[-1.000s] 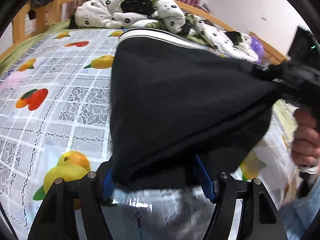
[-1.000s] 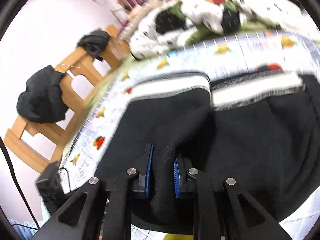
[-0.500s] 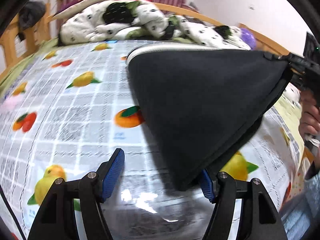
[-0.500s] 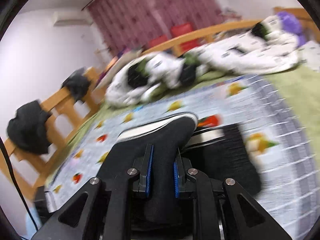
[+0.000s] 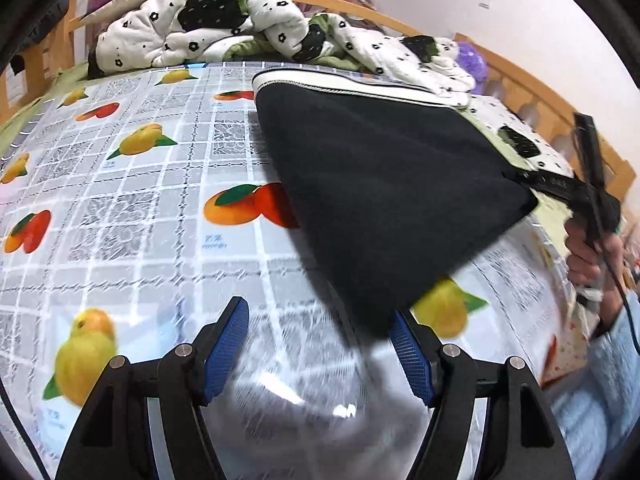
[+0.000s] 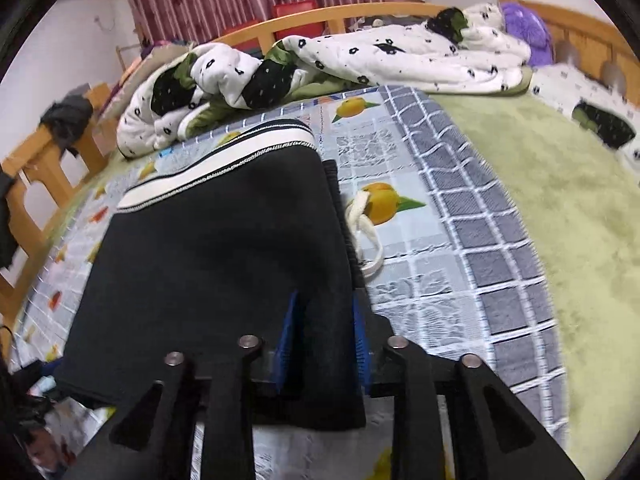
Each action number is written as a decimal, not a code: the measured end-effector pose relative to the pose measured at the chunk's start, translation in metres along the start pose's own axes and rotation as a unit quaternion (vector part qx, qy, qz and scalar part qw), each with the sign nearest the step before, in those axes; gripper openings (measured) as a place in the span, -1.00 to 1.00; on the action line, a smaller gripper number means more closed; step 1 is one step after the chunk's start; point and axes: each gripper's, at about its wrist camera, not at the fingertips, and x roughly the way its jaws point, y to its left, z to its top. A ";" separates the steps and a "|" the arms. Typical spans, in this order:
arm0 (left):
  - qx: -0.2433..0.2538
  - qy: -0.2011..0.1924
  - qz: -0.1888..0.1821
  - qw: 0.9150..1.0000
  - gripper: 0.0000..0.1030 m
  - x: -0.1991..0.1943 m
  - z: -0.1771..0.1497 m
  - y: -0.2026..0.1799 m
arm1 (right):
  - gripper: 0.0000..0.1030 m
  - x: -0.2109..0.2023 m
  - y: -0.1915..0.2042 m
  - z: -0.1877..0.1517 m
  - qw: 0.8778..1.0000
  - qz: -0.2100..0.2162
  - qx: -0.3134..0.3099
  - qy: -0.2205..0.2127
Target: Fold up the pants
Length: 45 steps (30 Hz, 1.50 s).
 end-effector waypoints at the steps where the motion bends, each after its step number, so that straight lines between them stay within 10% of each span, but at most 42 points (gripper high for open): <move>1: -0.003 -0.003 -0.006 1.000 0.33 -0.006 -0.003 0.002 | -0.37 -0.006 0.001 0.002 1.000 -0.006 -0.003 -0.007; 4: -0.024 -0.020 -0.035 0.999 0.31 -0.026 -0.007 0.011 | 0.09 -0.017 0.003 0.008 1.000 -0.014 -0.006 -0.014; 11: -0.056 0.001 -0.037 0.998 0.28 0.018 0.060 0.022 | 0.10 0.011 0.004 0.053 1.000 0.014 0.013 0.009; 19: -0.151 0.034 -0.141 0.978 -0.10 0.106 0.087 0.045 | 0.22 0.073 -0.017 0.047 0.990 0.063 0.100 0.072; 25: -0.180 0.028 -0.175 0.968 -0.67 0.105 0.106 0.063 | -0.35 0.068 -0.021 0.040 0.984 0.112 0.131 0.048; 39: -0.117 0.052 -0.019 0.992 -0.66 -0.007 0.103 0.214 | -0.59 0.063 0.192 0.024 0.975 0.193 0.009 0.112; 45: -0.121 0.068 -0.018 0.990 -0.21 -0.005 0.072 0.239 | -0.42 0.057 0.214 0.008 0.986 0.144 -0.001 0.081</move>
